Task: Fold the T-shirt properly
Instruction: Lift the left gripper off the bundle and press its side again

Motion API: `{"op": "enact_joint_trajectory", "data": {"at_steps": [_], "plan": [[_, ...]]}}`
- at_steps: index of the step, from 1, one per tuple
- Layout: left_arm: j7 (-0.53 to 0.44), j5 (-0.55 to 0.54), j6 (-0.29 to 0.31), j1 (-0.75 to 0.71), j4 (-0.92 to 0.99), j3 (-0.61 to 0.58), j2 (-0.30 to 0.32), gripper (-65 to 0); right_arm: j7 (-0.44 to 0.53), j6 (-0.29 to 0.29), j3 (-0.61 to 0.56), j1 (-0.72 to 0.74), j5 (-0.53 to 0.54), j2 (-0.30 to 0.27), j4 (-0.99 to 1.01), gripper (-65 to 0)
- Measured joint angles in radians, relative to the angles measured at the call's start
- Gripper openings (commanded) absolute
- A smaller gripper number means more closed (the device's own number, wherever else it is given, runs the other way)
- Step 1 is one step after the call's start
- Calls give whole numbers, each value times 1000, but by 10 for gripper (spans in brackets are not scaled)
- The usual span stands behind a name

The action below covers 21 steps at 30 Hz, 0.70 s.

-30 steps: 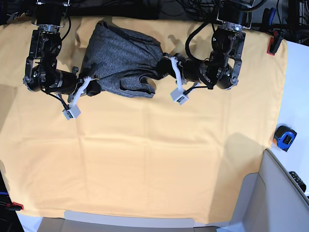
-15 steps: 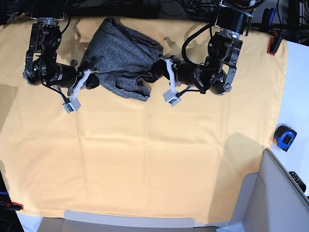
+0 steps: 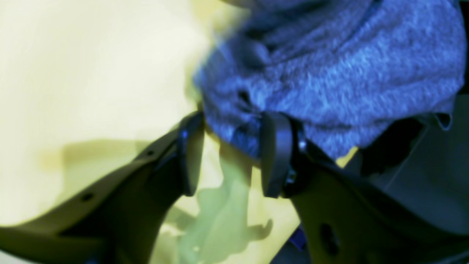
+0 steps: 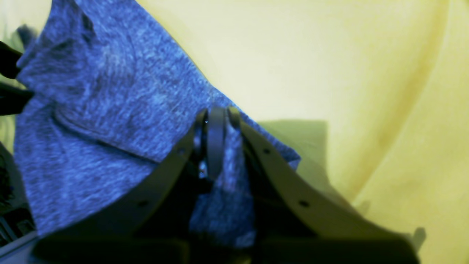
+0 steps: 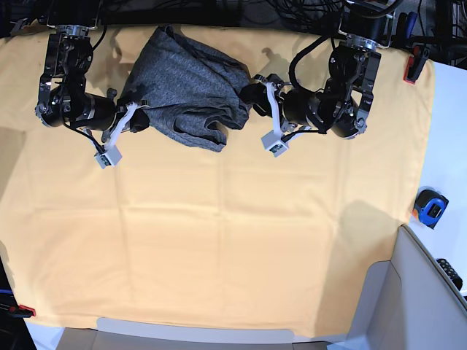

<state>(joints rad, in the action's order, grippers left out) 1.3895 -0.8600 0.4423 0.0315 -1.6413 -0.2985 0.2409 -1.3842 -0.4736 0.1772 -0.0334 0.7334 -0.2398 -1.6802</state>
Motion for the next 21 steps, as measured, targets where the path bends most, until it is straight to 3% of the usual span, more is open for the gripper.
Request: {"op": "enact_joint_trajectory", "data": {"at_steps": [14, 21], "plan": [[-2, -248, -4, -145, 0, 225, 31, -376, 0, 0, 0, -3, -40, 8, 0, -650], [1, -304, -3, -206, 0, 226, 22, -265, 0, 0, 0, -3, -40, 8, 0, -650]]}}
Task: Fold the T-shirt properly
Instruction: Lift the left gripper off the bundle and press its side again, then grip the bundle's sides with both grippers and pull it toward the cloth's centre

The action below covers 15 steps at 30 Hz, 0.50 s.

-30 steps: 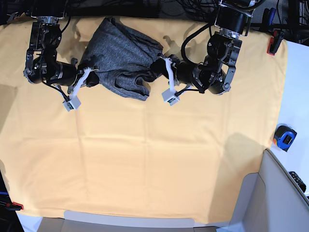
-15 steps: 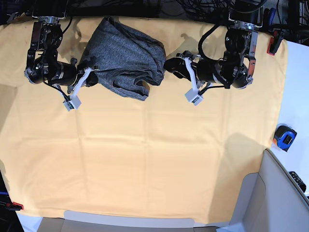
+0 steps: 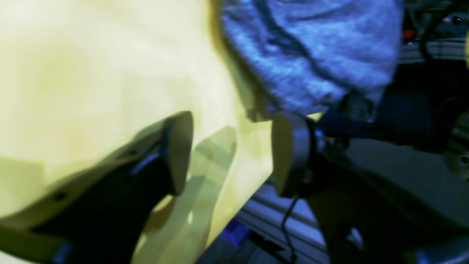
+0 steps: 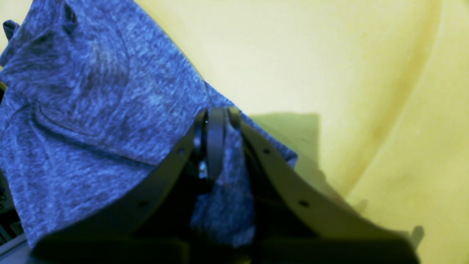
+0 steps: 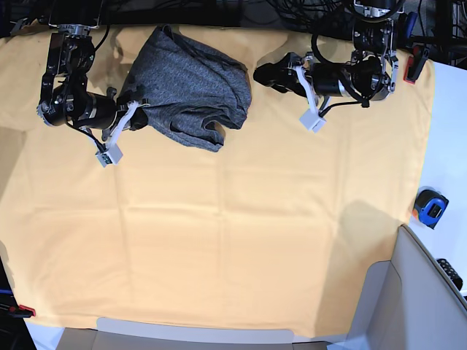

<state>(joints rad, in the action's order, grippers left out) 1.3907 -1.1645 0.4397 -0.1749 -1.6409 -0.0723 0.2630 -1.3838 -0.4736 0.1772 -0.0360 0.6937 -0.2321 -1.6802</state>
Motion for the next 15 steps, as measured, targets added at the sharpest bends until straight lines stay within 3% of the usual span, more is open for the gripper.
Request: {"op": "enact_joint_trajectory", "data": {"at_steps": [5, 15], "plan": [[-3, -6, 0, -7, 0, -15, -27, -247, 0, 0, 0, 0, 0, 0, 0, -650], [-3, 21, 0, 37, 0, -230, -26, -247, 0, 0, 0, 0, 0, 0, 0, -650]]}}
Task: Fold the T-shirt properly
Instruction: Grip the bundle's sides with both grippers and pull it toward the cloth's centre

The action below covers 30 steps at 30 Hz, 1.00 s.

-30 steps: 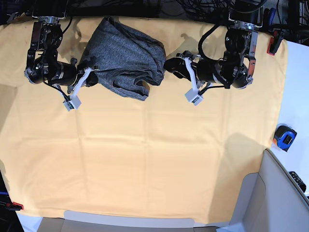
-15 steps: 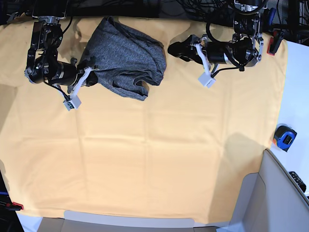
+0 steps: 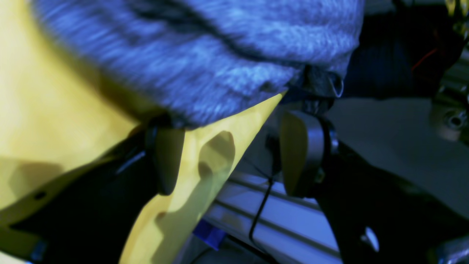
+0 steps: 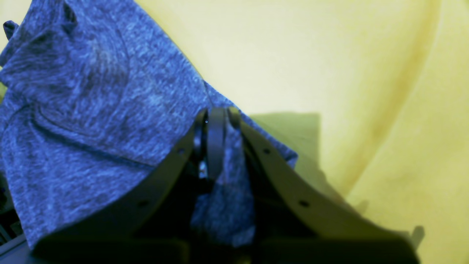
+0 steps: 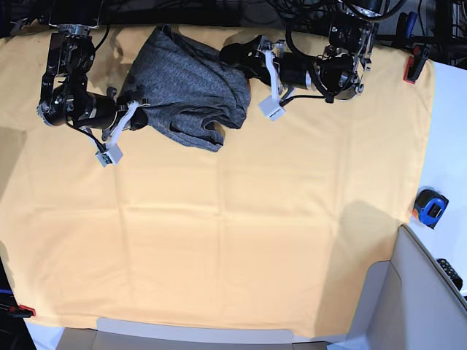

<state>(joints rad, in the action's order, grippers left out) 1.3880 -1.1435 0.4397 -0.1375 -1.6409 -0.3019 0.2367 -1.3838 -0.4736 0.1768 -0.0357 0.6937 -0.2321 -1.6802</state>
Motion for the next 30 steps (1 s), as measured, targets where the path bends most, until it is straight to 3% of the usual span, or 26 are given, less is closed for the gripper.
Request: {"op": "enact_joint_trajectory", "data": {"at_steps": [9, 13, 16, 22, 30], "plan": [[0, 94, 3, 85, 4, -84, -1, -247, 0, 0, 0, 0, 0, 0, 0, -650], [-1, 49, 10, 112, 72, -82, -1, -251, 0, 0, 0, -3, 0, 0, 0, -650], [-2, 52, 10, 126, 103, -81, -5, -327, 0, 0, 0, -9, 0, 0, 0, -650], [-27, 96, 6, 132, 115, -80, -3, -650, 0, 0, 0, -14, 0, 0, 0, -650], [-4, 209, 3, 250, 117, -83, -4, -650, -2, 0, 1, -54, -1, -3, -65, -650]]}}
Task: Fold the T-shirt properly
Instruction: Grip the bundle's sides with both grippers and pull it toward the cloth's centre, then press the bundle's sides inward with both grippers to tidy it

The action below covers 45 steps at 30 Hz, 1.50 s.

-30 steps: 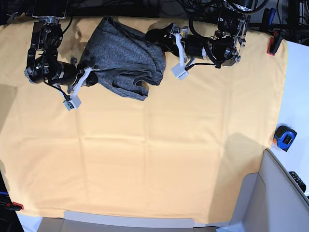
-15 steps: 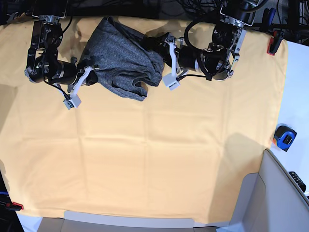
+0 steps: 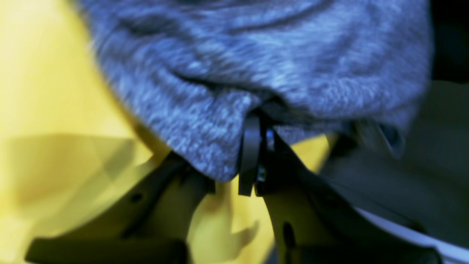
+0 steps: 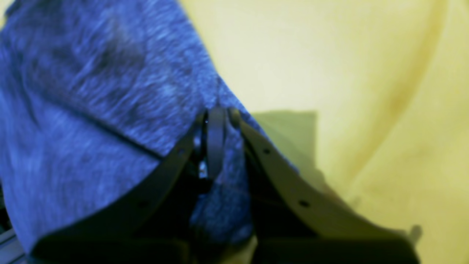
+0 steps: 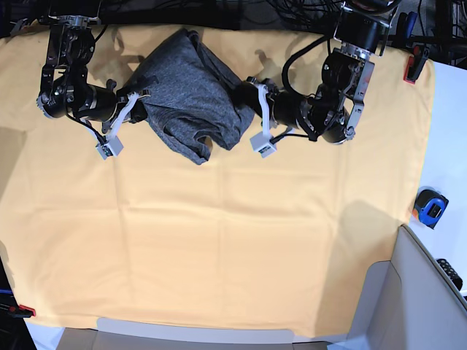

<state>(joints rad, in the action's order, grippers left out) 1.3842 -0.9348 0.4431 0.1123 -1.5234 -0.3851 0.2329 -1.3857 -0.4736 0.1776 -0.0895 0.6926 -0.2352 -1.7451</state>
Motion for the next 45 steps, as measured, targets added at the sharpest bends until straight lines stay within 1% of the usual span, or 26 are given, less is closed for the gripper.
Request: {"op": "enact_joint_trajectory", "data": {"at_steps": [4, 10, 13, 17, 19, 23, 27, 29, 32, 34, 35, 37, 39, 41, 43, 45], "plan": [[0, 20, -1, 70, 27, 1, -4, -650, 2, 0, 0, -13, 1, 0, -47, -650], [0, 35, -1, 162, 151, -1, -74, -650, 5, 0, 3, -51, 2, 4, -52, -650], [0, 35, 0, 192, 187, -4, -95, -650, 7, 4, 11, -69, -2, 39, -53, -650], [-2, 40, -2, 232, 189, -56, -89, -650, 21, 3, 8, -98, 2, 64, -62, -650], [-43, 41, -2, 255, 189, -90, -91, -650, 18, 4, 9, -110, -6, 70, -83, -650], [-76, 32, 0, 291, 248, -139, -100, -650, 9, 6, 6, -132, -6, 76, -121, -650], [-126, 16, -1, 303, 319, -168, -91, -650, 17, 6, 9, -133, -6, 75, -122, -650], [-129, 16, -1, 307, 322, -174, -89, -650, 40, 7, 9, -145, -6, 72, -122, -650], [-133, 16, -1, 306, 321, -172, -89, -650, 48, 7, 10, -145, -7, 66, -122, -650], [-133, 16, -1, 306, 322, -171, -89, -646, 53, 6, 10, -146, -34, 70, -122, -650], [-133, 16, -1, 306, 322, -171, -89, -634, 53, 7, 10, -145, -50, 72, -122, -650], [-132, 16, -1, 306, 322, -171, -89, -589, 55, 7, 10, -145, -70, 73, -122, -613], [-132, 17, -1, 307, 321, -171, -89, -523, 55, 7, 10, -145, -99, 73, -123, -536], [-131, 24, -1, 312, 322, -171, -84, -472, 55, 6, 10, -145, -107, 73, -123, -459], [-132, 23, -1, 318, 322, -171, -71, -444, 55, 6, 10, -146, -108, 73, -124, -401], [-131, 24, -2, 324, 322, -169, -63, -441, 55, 7, 10, -145, -107, 70, -125, -357]]}}
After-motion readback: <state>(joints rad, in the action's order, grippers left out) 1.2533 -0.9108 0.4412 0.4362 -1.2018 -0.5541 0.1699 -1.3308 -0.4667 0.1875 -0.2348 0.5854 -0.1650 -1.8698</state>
